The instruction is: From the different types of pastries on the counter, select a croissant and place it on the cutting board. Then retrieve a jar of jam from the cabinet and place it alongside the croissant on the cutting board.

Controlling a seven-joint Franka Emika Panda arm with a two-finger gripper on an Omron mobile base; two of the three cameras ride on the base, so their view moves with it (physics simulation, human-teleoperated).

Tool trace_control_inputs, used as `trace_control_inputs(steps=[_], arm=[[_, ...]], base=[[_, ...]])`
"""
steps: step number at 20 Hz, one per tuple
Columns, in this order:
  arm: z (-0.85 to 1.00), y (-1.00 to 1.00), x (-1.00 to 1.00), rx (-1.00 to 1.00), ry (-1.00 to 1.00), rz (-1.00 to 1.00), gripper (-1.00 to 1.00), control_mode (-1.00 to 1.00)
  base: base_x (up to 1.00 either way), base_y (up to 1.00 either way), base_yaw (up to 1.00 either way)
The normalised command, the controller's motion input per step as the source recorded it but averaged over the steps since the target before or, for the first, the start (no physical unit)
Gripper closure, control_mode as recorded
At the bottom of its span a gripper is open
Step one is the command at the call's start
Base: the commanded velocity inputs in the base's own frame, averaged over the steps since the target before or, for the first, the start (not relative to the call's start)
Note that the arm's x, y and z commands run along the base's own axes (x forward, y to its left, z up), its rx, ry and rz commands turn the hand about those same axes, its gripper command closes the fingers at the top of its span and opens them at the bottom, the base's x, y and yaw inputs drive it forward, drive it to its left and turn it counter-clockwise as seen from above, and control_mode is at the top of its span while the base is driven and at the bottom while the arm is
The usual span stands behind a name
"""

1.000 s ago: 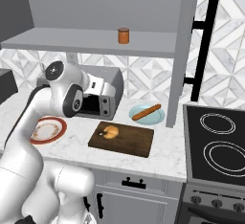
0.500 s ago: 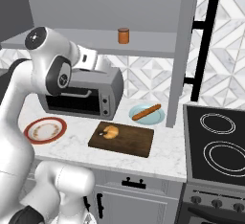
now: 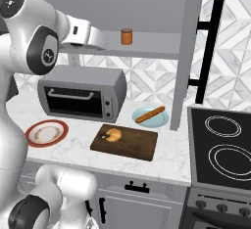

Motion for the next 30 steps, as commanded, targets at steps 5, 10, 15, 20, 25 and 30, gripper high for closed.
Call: trace_control_inputs(steps=[5, 10, 15, 20, 25, 30], arm=[[-0.09, 0.05, 0.65, -0.11, 0.00, 0.03, -1.00, -1.00], [-0.03, 0.00, 0.60, -0.03, 0.01, 0.03, -1.00, -1.00], [-0.04, 0.00, 0.38, -0.01, 0.00, 0.02, -1.00, -1.00], [-0.24, 0.00, 0.42, -0.02, -0.01, 0.02, -1.00, -1.00], [-0.11, 0.00, 0.20, -0.03, -0.12, 0.00, -1.00, -1.00], [0.00, 0.00, 0.00, -0.03, -0.22, 0.00, -1.00, -1.00]], base=[[0.00, 0.00, 0.00], [0.00, 0.00, 0.00], [0.00, 0.00, 0.00], [0.00, 0.00, 0.00], [0.00, 0.00, 0.00], [0.00, 0.00, 0.00]])
